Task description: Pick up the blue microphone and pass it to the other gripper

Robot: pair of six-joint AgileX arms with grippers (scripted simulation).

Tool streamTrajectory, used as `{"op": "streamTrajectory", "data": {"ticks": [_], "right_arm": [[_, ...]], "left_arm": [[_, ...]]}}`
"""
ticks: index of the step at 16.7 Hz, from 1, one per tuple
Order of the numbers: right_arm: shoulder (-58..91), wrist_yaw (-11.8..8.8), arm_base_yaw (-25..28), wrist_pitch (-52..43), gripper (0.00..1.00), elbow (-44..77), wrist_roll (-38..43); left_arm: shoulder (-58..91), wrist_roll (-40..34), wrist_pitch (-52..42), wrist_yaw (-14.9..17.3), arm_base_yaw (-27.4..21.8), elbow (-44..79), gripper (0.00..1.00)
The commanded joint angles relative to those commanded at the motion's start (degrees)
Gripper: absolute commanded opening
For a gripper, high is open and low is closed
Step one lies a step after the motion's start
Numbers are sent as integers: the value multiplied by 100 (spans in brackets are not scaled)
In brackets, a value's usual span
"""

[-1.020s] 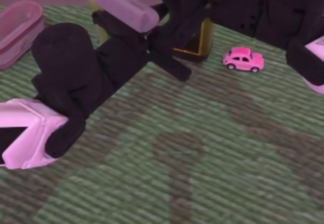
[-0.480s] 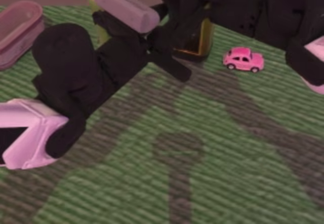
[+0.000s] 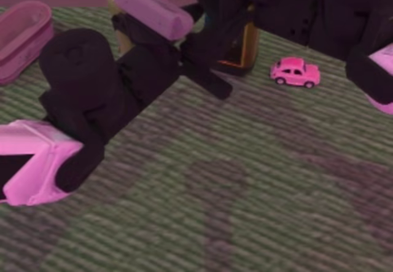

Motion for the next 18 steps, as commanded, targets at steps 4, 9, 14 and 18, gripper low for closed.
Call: {"op": "streamTrajectory", "data": {"ticks": [4, 9, 14, 18], "right_arm": [[0, 0, 0, 0, 0, 0, 0], [0, 0, 0, 0, 0, 0, 0], [-42, 32, -10, 1, 0, 47, -9], [-196, -177, -227, -10, 0, -133, 35]], "left_arm": [[0, 0, 0, 0, 0, 0, 90], [0, 0, 0, 0, 0, 0, 100], [59, 17, 4, -18, 23, -45, 100], [-377, 34, -24, 48, 151, -472, 100]]}}
